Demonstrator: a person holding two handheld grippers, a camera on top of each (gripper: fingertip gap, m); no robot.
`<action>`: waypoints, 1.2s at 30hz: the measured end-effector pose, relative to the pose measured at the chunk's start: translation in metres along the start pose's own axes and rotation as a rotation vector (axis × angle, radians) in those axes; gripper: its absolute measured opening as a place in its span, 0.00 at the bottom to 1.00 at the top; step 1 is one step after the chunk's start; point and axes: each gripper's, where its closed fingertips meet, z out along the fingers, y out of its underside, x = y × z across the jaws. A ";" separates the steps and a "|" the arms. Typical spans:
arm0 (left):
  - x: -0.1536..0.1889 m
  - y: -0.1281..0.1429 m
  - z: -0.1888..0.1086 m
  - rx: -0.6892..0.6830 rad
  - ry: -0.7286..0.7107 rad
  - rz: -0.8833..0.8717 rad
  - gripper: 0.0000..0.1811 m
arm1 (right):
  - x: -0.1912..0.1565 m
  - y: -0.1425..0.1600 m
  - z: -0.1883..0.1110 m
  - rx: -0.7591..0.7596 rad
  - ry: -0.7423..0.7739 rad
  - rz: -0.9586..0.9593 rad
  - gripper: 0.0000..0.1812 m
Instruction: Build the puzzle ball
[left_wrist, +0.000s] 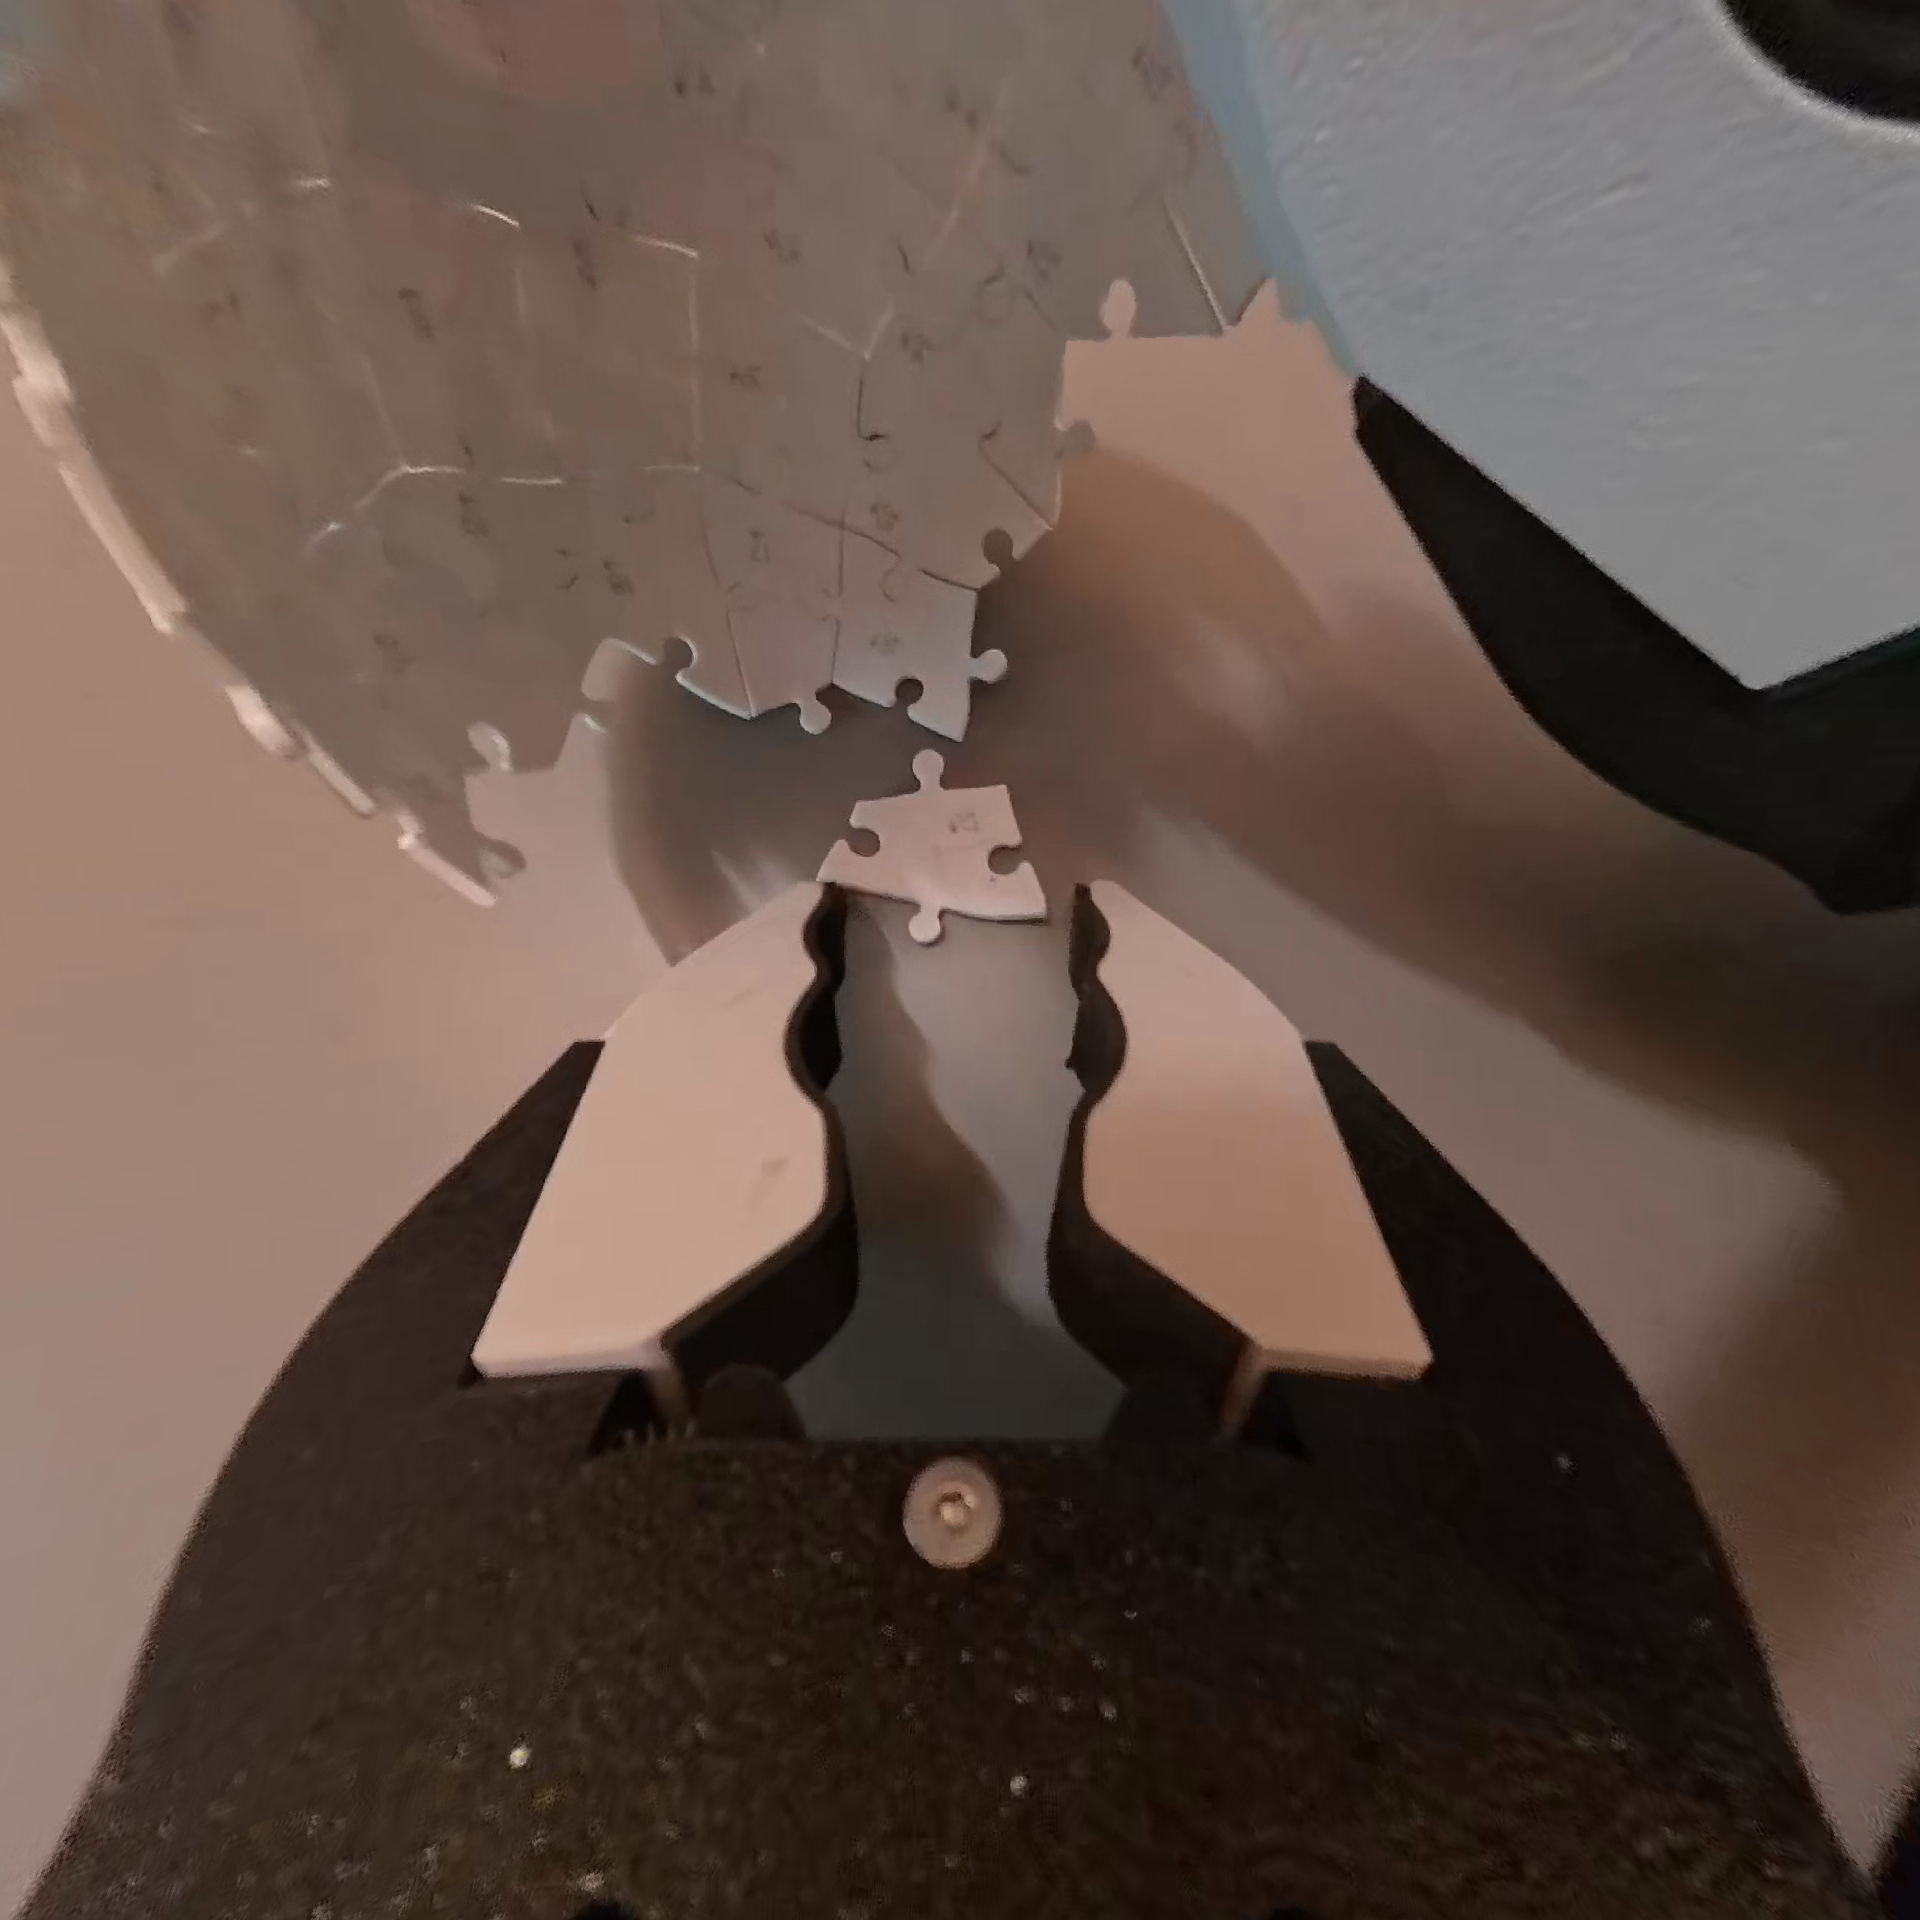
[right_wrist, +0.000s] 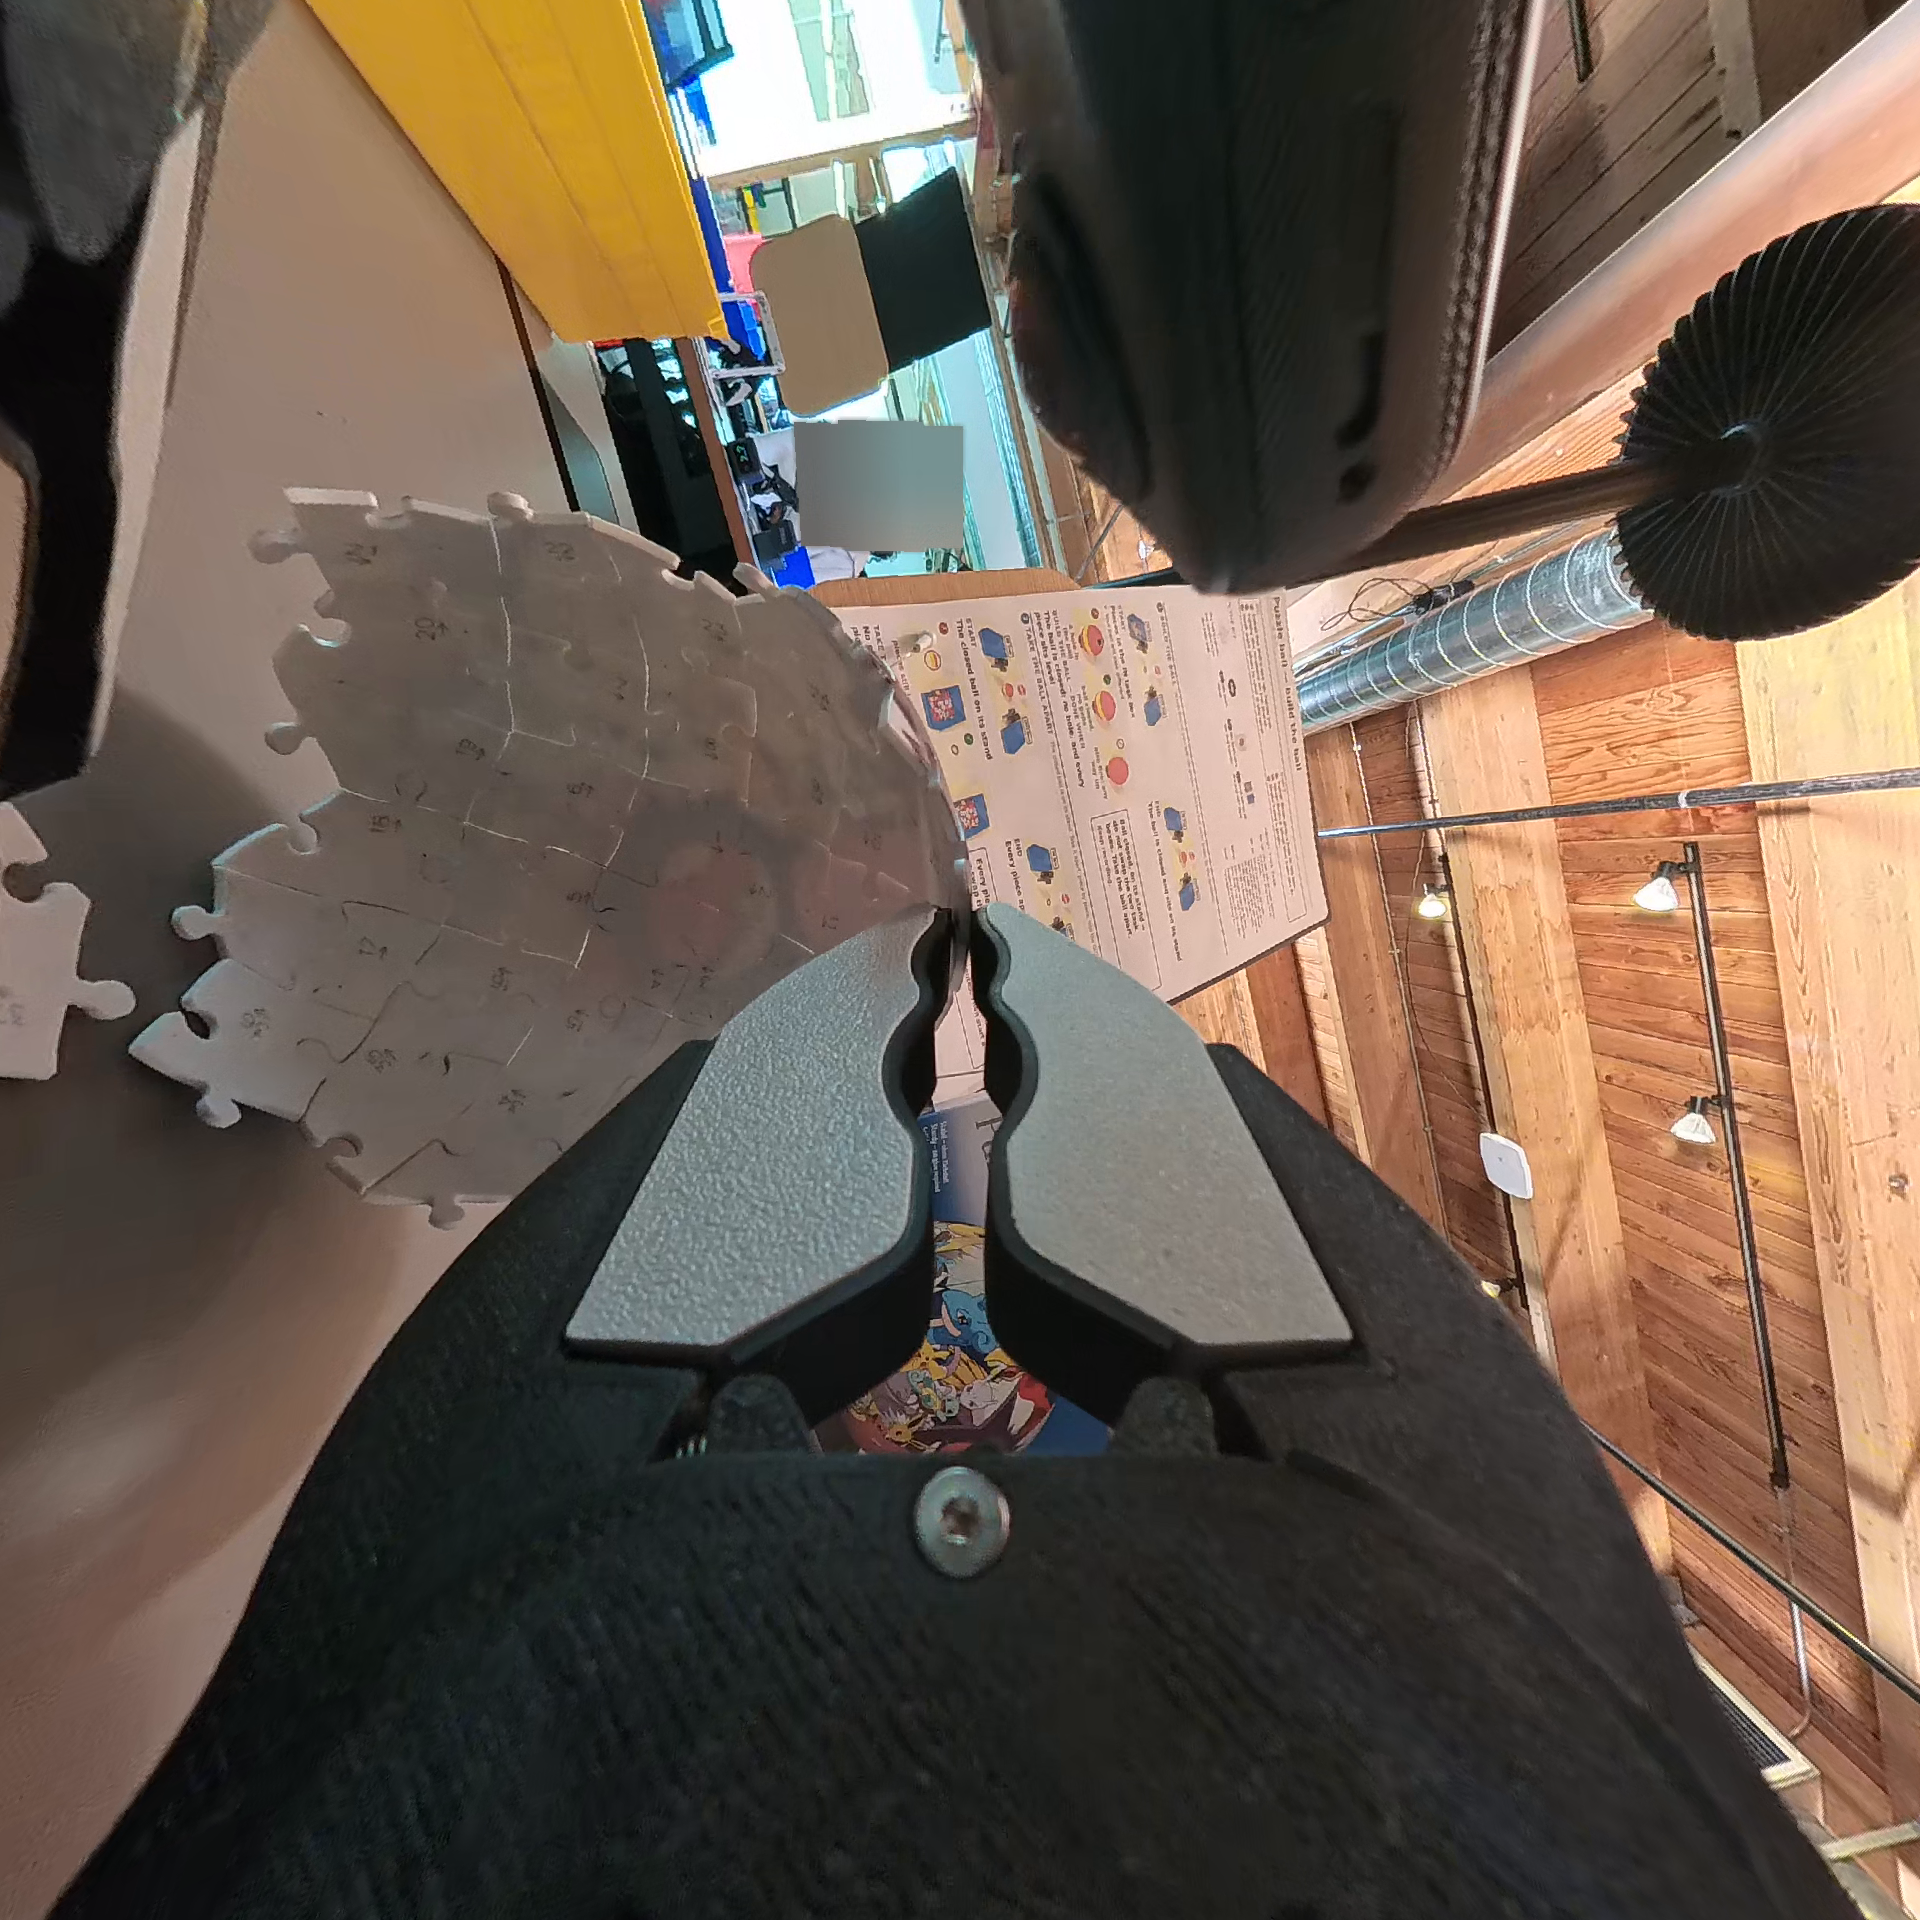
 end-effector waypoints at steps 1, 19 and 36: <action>0.000 -0.001 0.001 0.006 -0.003 -0.004 0.22 | 0.000 0.000 0.000 -0.001 0.000 0.000 0.02; -0.007 -0.005 0.002 0.050 -0.033 -0.023 0.11 | 0.000 0.001 0.000 -0.003 -0.001 0.001 0.02; -0.013 -0.016 0.012 0.052 -0.068 -0.059 0.11 | 0.000 -0.001 0.000 0.000 0.001 0.001 0.02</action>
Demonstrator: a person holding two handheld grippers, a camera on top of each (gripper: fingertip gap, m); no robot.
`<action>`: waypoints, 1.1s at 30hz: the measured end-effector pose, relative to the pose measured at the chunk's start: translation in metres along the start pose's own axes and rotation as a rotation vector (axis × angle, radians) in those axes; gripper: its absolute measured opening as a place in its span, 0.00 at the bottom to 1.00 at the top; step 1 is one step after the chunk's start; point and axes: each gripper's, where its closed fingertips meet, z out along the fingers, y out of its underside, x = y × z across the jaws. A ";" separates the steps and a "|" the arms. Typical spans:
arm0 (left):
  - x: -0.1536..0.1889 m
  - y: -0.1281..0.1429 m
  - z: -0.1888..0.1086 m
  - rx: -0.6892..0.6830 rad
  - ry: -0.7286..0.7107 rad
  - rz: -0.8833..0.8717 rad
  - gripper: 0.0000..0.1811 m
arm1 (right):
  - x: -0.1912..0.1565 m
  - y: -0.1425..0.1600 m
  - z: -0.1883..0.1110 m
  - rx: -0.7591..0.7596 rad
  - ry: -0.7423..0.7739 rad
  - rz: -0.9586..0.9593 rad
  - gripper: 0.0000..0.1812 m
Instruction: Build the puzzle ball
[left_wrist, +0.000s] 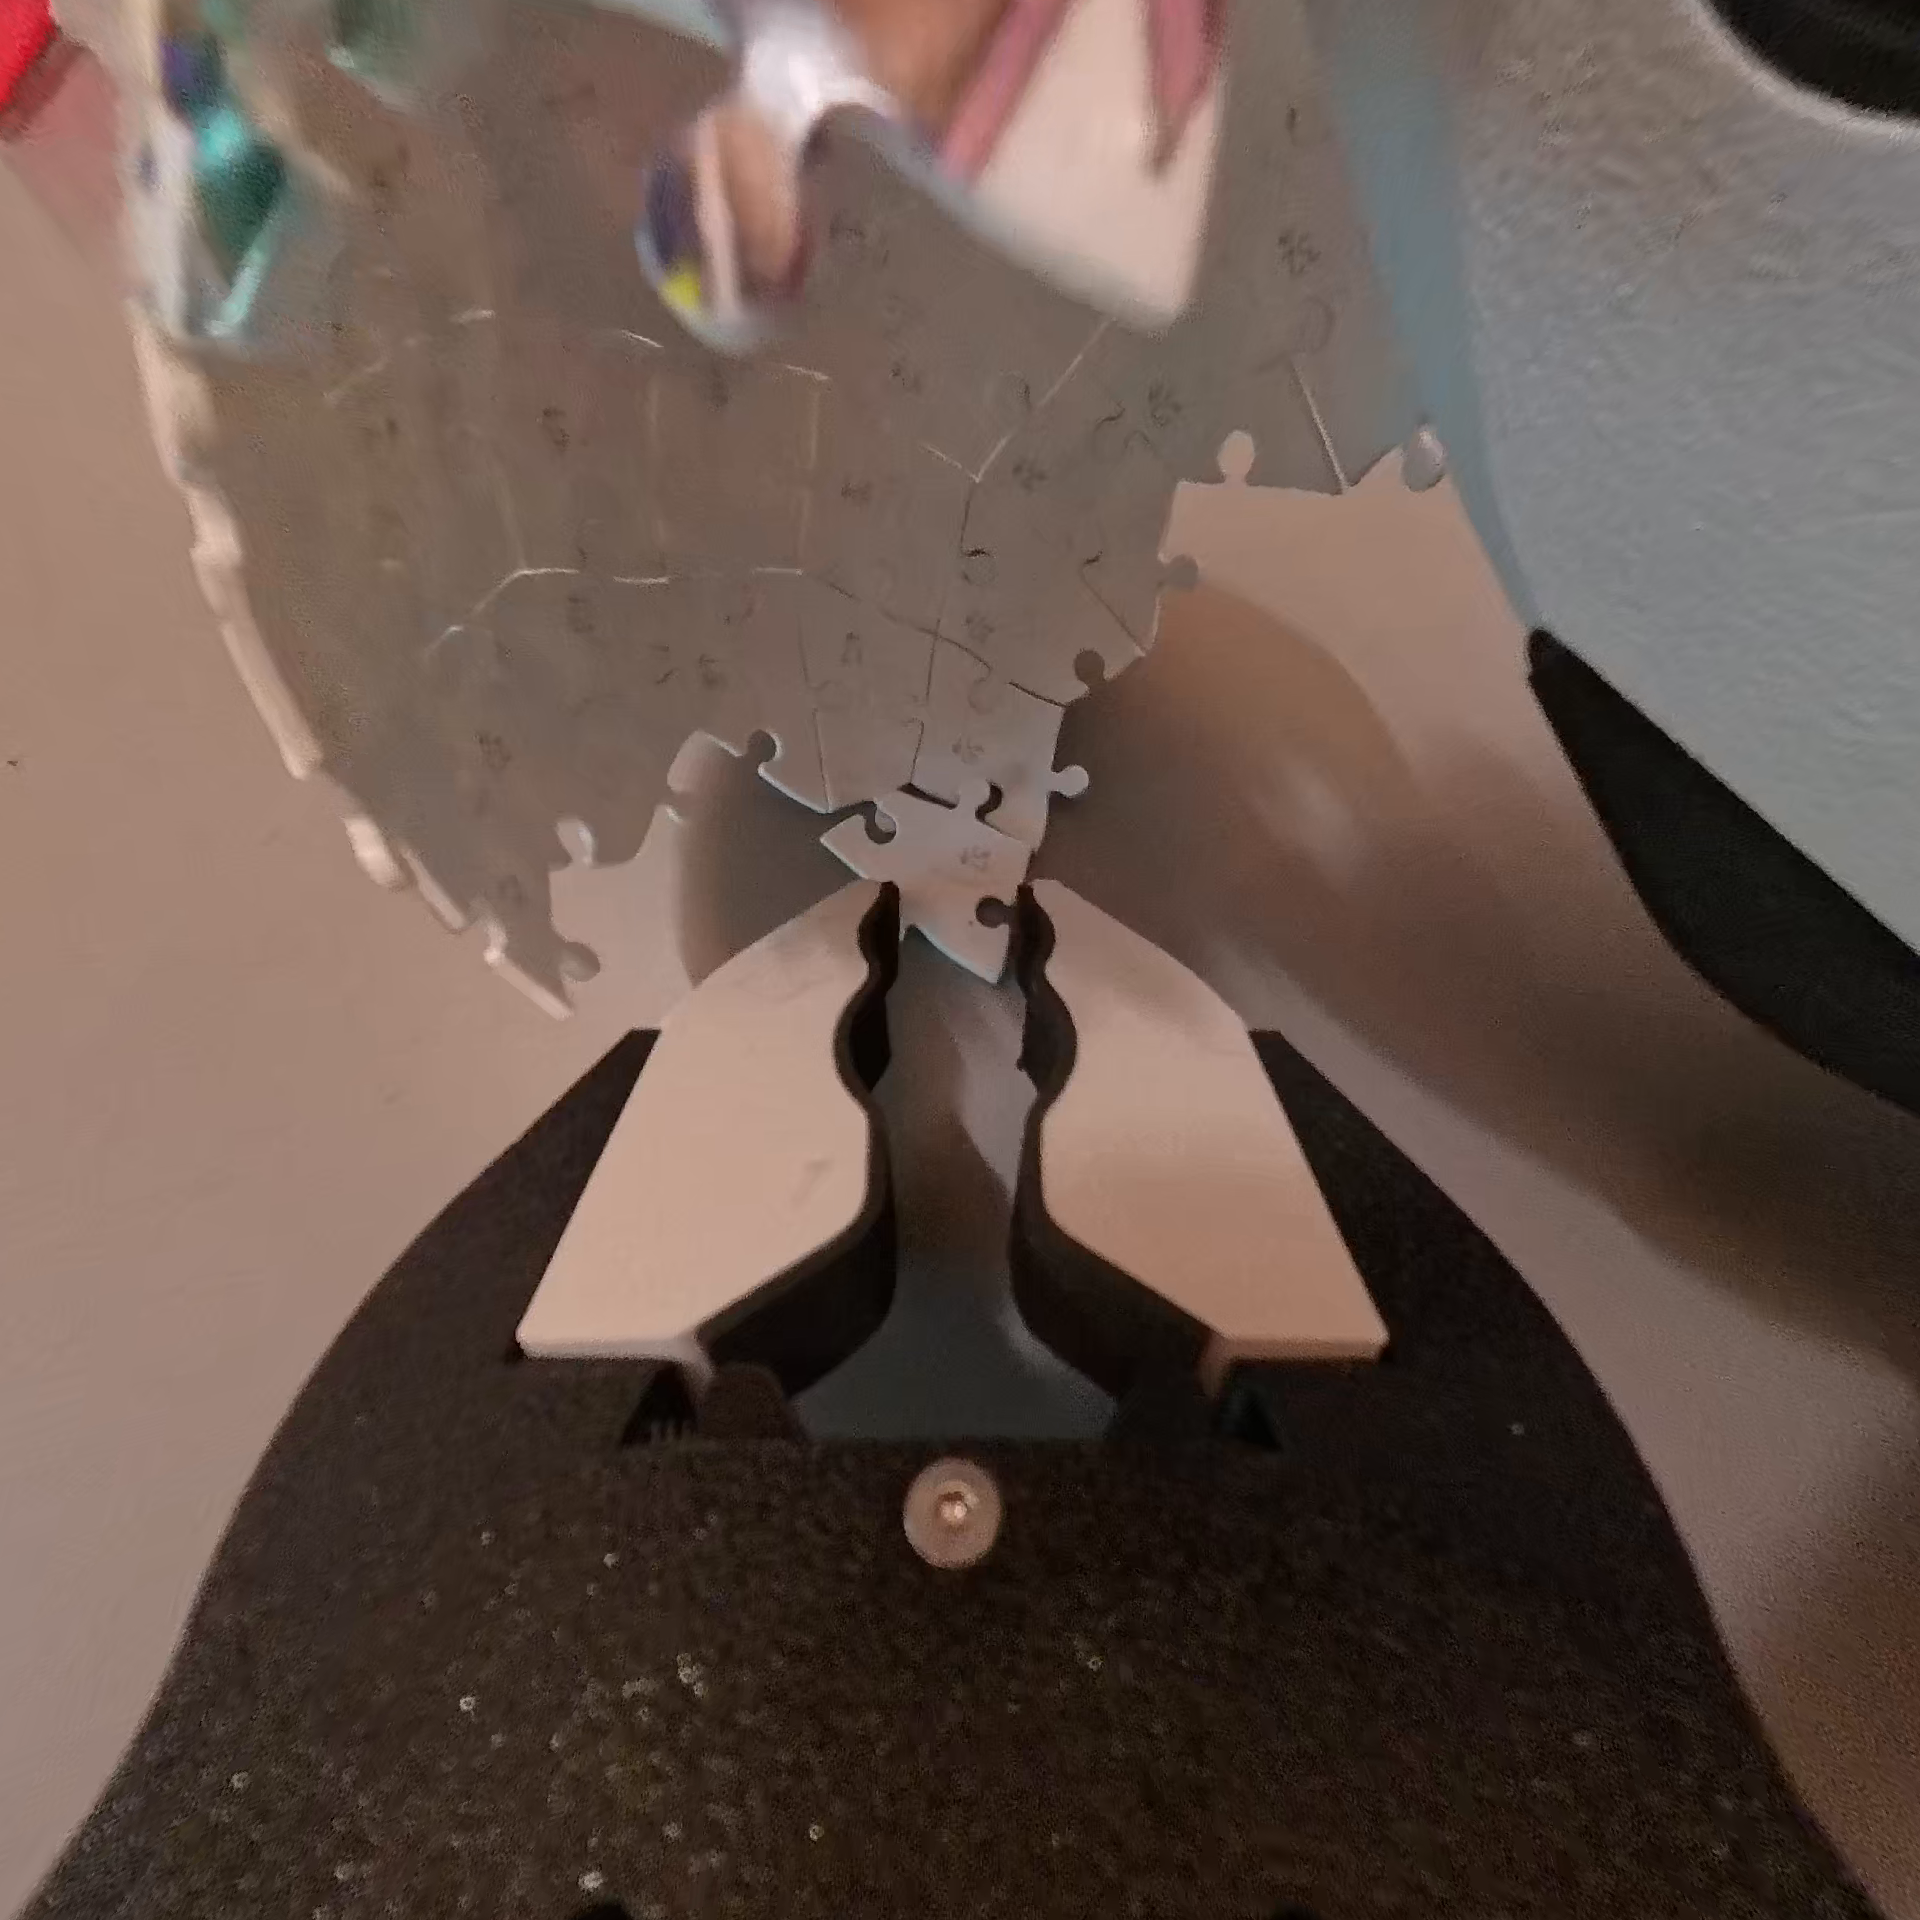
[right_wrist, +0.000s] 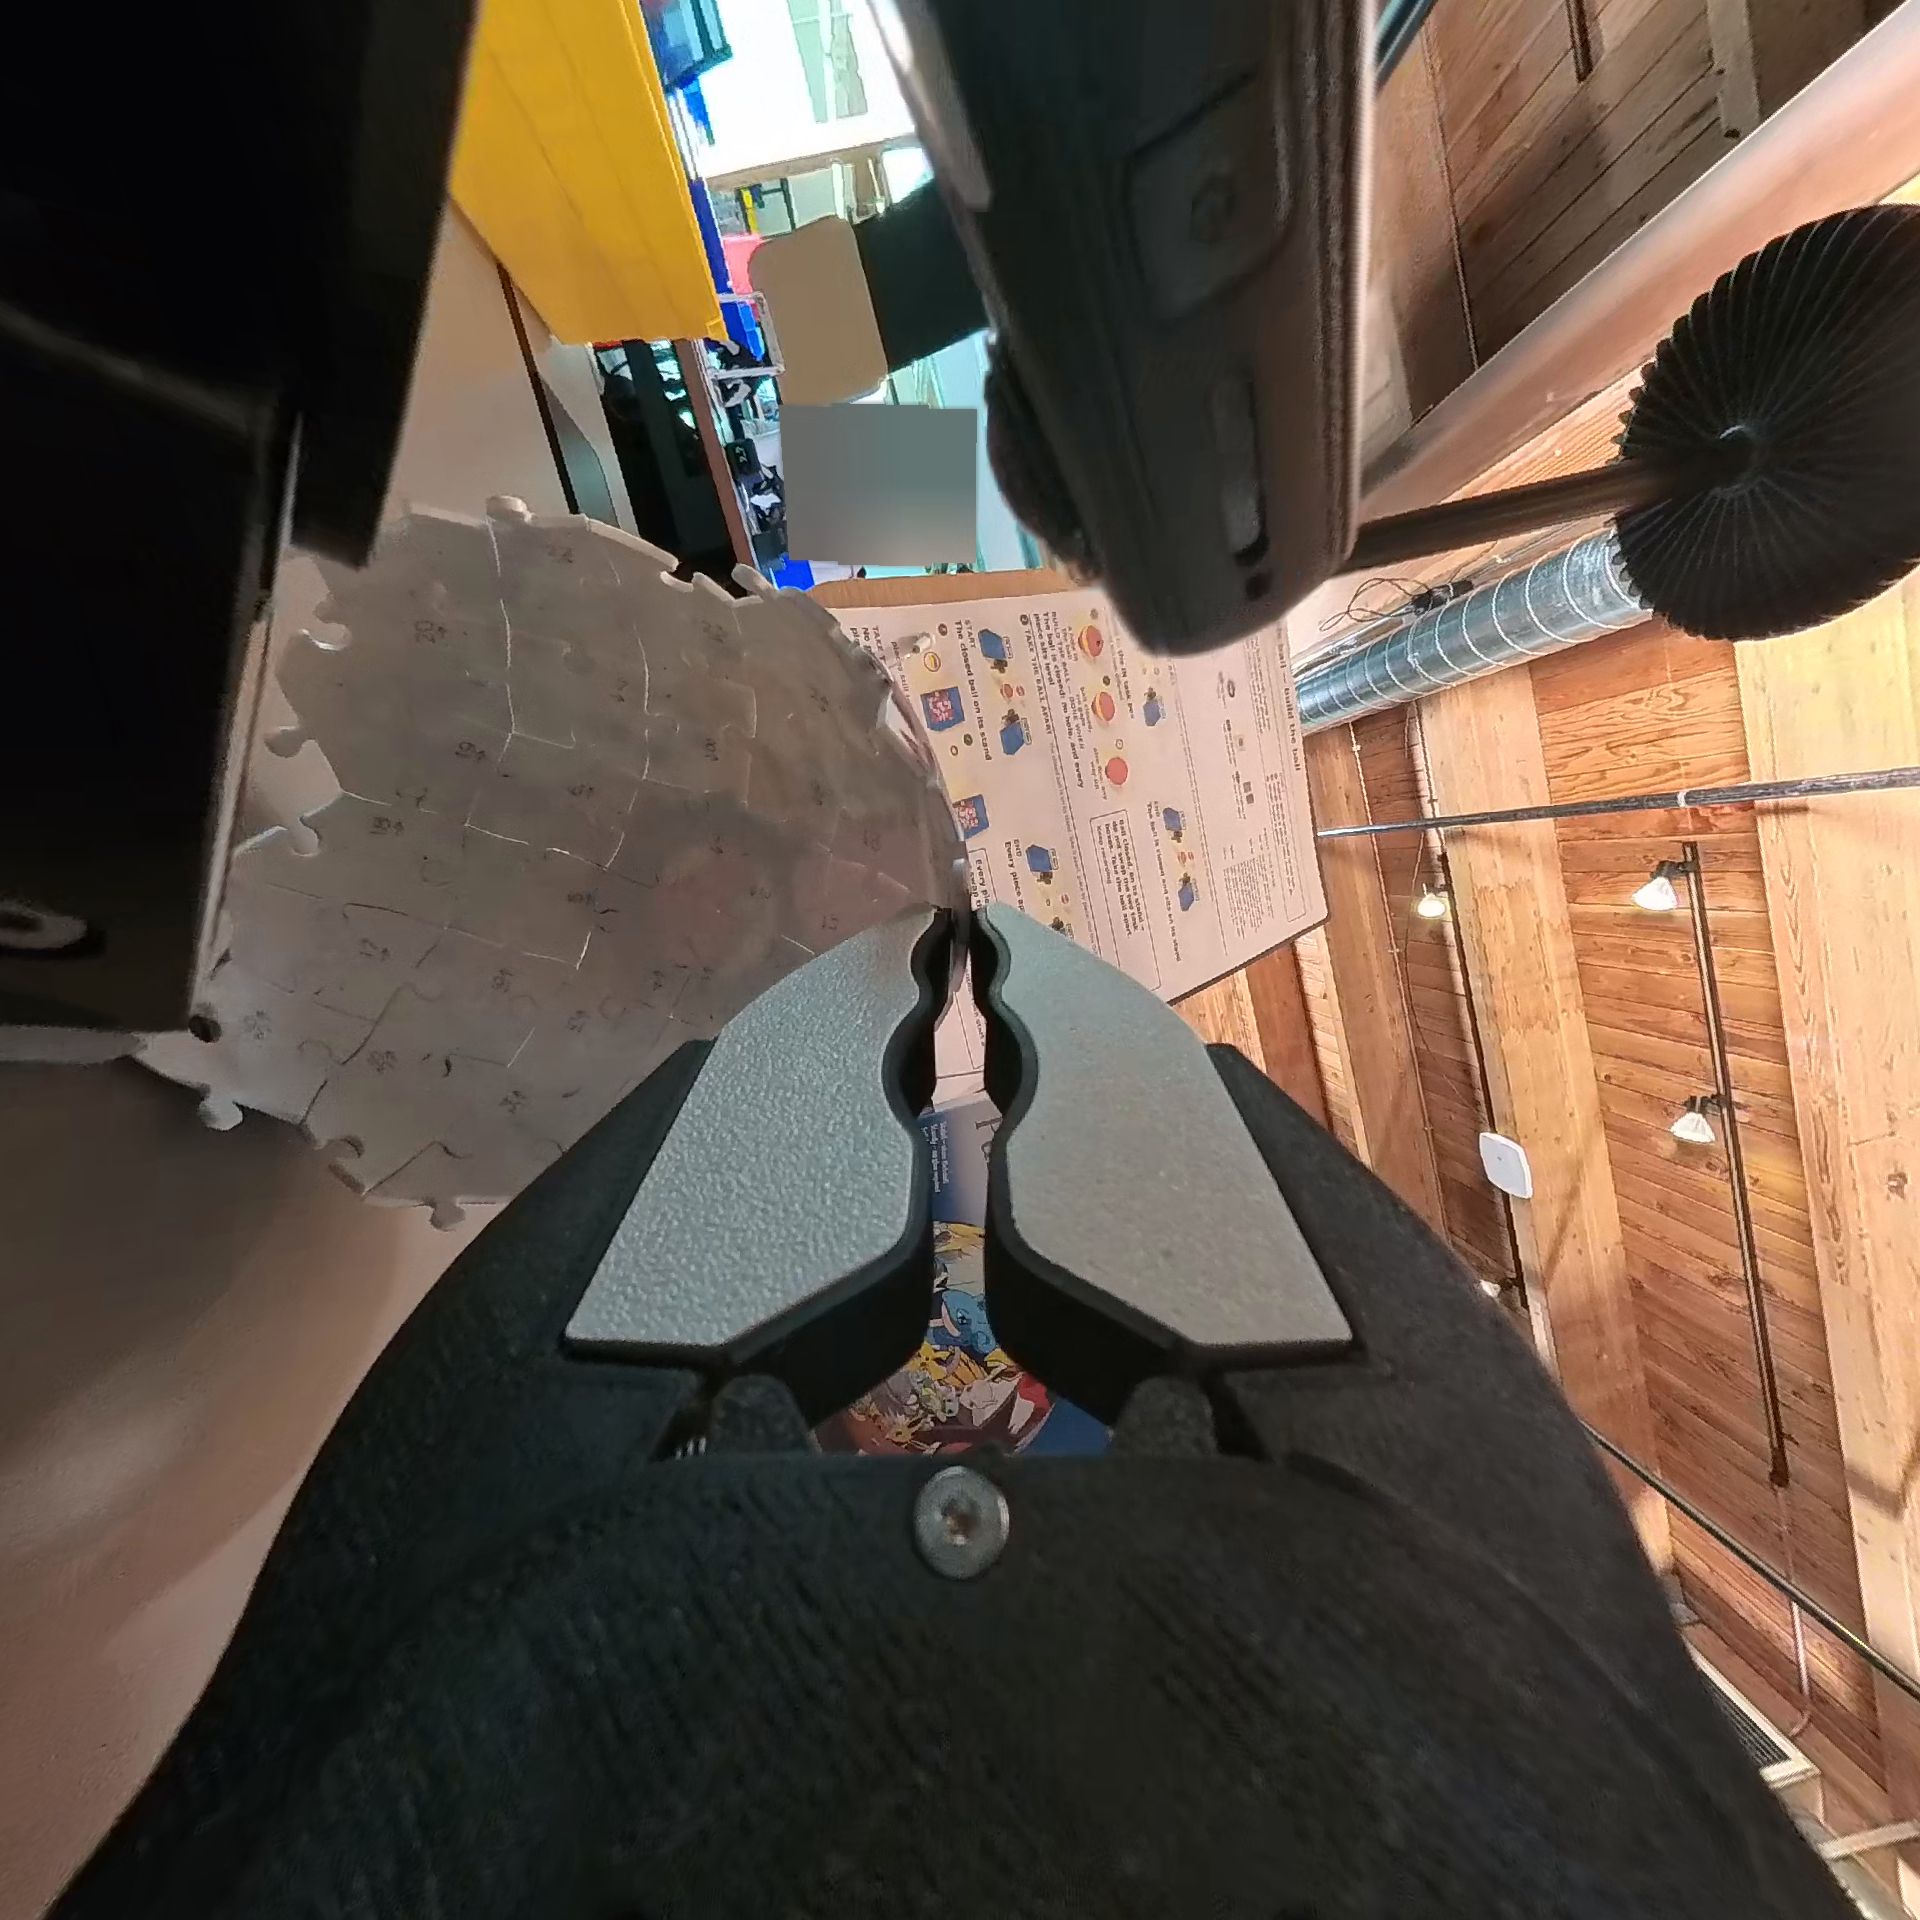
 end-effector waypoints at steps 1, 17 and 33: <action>0.000 0.000 0.000 -0.002 -0.003 0.001 0.11 | 0.000 0.000 0.000 -0.001 0.000 0.000 0.02; -0.005 -0.022 -0.009 0.153 -0.045 0.134 0.07 | 0.000 0.002 0.000 -0.001 0.002 0.013 0.02; -0.001 -0.023 0.006 0.143 -0.019 0.494 0.00 | 0.000 0.003 0.000 -0.003 0.002 0.033 0.02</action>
